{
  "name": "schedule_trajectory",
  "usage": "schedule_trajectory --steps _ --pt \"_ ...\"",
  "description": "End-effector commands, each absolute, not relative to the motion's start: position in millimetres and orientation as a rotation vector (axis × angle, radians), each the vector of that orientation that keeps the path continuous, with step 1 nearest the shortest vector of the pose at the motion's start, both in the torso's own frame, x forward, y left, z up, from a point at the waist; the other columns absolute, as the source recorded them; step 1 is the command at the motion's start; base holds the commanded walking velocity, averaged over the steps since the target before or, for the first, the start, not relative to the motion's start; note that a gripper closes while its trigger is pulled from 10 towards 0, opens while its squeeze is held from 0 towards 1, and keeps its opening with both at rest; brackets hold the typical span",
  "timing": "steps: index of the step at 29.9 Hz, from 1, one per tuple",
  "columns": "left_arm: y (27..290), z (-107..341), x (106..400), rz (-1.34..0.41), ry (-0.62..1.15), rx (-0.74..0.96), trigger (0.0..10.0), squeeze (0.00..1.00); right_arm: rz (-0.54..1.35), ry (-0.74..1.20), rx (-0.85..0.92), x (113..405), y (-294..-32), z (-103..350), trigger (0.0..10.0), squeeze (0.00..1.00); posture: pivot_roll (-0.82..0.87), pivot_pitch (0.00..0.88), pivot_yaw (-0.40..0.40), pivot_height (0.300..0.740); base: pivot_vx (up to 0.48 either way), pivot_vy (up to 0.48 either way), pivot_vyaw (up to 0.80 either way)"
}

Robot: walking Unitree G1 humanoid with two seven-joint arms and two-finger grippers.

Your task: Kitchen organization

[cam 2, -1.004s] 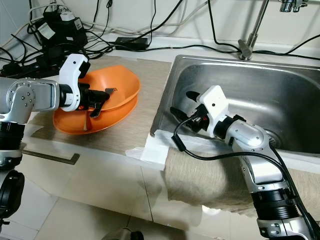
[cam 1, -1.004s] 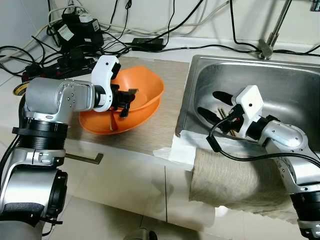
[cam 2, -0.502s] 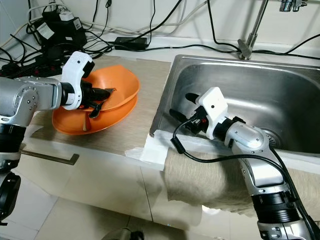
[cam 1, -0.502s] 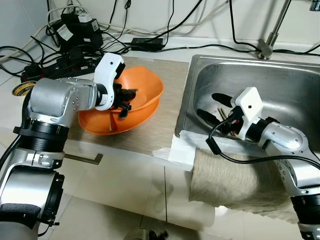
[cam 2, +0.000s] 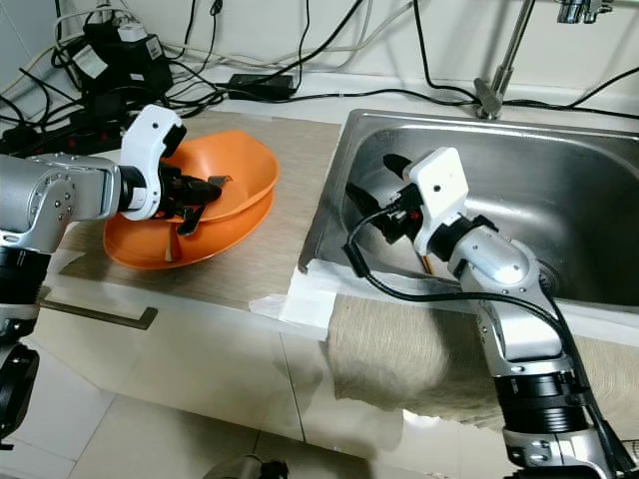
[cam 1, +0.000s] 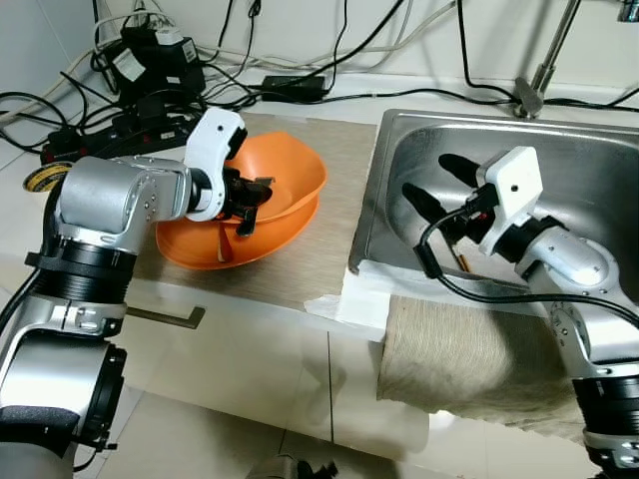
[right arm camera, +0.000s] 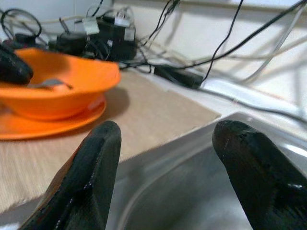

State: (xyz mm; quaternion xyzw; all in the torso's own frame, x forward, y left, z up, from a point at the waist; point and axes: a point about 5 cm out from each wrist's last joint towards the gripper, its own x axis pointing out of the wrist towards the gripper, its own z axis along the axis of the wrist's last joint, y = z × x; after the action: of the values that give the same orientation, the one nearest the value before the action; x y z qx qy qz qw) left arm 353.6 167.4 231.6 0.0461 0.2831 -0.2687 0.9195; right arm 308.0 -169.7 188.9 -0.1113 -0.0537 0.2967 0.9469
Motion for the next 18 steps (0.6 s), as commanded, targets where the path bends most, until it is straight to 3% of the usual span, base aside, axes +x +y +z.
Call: schedule_trajectory --steps 1,15,16,18 --pt "168.2 229.8 352.8 -0.553 0.602 0.093 10.0 1.0 0.61 -0.102 -0.24 307.6 -168.0 187.0 10.0 0.0 -0.03 0.0 0.089 0.74 0.0 0.0 0.0" --pt "168.5 229.8 353.0 -0.571 0.644 0.076 10.0 1.0 0.633 -0.088 -0.243 306.3 -163.8 181.9 10.0 0.0 -0.02 0.0 0.097 0.74 0.0 0.0 0.0" --pt "169.9 228.2 353.9 -0.563 0.655 0.078 10.0 0.0 0.638 -0.087 -0.243 305.9 -163.1 181.7 10.0 0.0 -0.02 0.0 0.097 0.74 0.0 0.0 0.0" --pt "170.8 227.5 354.2 -0.559 0.659 0.085 10.0 0.0 0.641 -0.085 -0.243 305.7 -162.8 181.7 10.0 0.0 -0.02 0.0 0.097 0.74 0.0 0.0 0.0"
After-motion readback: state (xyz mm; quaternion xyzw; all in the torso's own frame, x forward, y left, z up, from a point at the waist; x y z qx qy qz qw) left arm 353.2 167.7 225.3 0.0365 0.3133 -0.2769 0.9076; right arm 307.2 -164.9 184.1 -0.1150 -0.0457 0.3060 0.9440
